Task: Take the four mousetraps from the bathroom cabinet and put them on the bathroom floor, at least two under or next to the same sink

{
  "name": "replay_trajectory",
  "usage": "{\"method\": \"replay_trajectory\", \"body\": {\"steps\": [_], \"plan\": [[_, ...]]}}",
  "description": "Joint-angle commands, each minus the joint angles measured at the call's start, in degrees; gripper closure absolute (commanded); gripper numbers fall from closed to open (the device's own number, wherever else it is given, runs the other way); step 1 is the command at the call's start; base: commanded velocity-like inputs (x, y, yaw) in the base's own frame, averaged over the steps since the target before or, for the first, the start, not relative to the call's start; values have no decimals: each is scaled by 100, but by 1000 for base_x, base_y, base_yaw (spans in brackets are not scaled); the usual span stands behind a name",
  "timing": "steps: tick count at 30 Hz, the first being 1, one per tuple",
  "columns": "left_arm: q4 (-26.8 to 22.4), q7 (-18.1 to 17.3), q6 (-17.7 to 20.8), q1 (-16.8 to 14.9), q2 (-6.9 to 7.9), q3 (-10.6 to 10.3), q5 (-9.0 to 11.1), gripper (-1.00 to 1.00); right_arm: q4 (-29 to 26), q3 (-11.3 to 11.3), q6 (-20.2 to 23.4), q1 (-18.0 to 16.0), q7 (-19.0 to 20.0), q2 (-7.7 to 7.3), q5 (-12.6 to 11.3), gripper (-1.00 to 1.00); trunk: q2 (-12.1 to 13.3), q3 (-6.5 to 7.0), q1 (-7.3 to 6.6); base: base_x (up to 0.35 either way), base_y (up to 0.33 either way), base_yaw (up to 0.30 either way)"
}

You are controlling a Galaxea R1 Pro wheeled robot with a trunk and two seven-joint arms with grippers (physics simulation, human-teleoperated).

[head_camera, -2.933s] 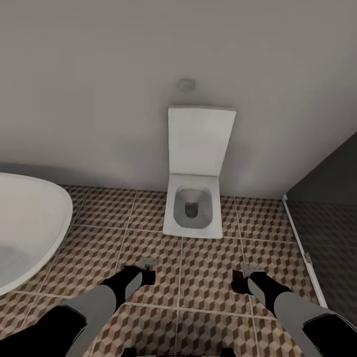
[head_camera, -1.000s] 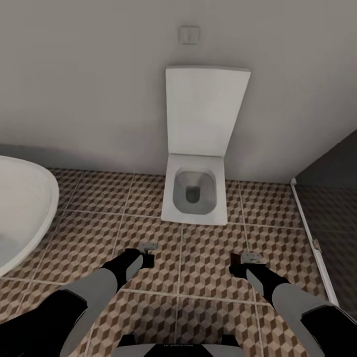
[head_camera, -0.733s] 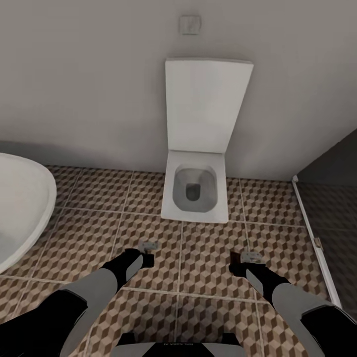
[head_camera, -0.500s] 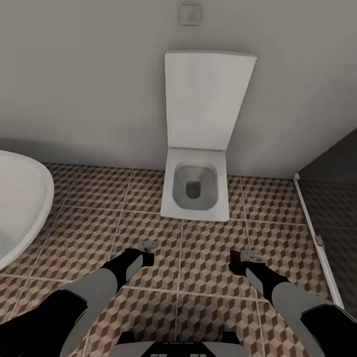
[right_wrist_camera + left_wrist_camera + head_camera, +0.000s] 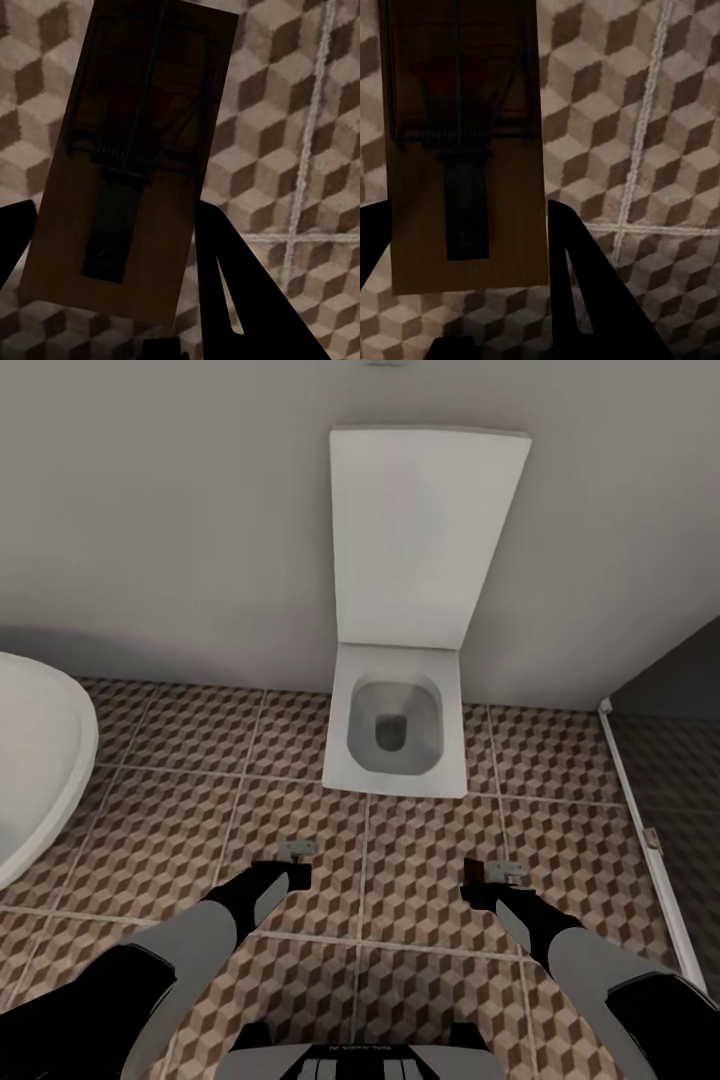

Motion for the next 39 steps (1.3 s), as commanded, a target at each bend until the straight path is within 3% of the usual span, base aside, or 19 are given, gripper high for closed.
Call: {"method": "replay_trajectory", "body": {"steps": [1,5,12,31,39], "plan": [[-16,38,0,0,4,-48,46,100,-19,46,31,1,-21,-4,-76,100,-43,-31,22,0,0,0],[-23,38,-55,0,5,-47,47,100,-87,52,26,1,-14,-5,-75,100,-203,-140,110,0,0,0],[-46,38,-526,0,1,-22,53,100,-150,59,19,1,-12,-4,-74,100,-484,-320,264,0,0,0],[16,38,-652,0,-10,8,43,100,-154,97,-218,1,-3,21,-74,100,-484,-334,264,4,0,0],[18,65,-659,0,-10,7,41,100,-144,110,-221,1,-3,30,-74,100,-484,-334,264,234,0,0]]}}
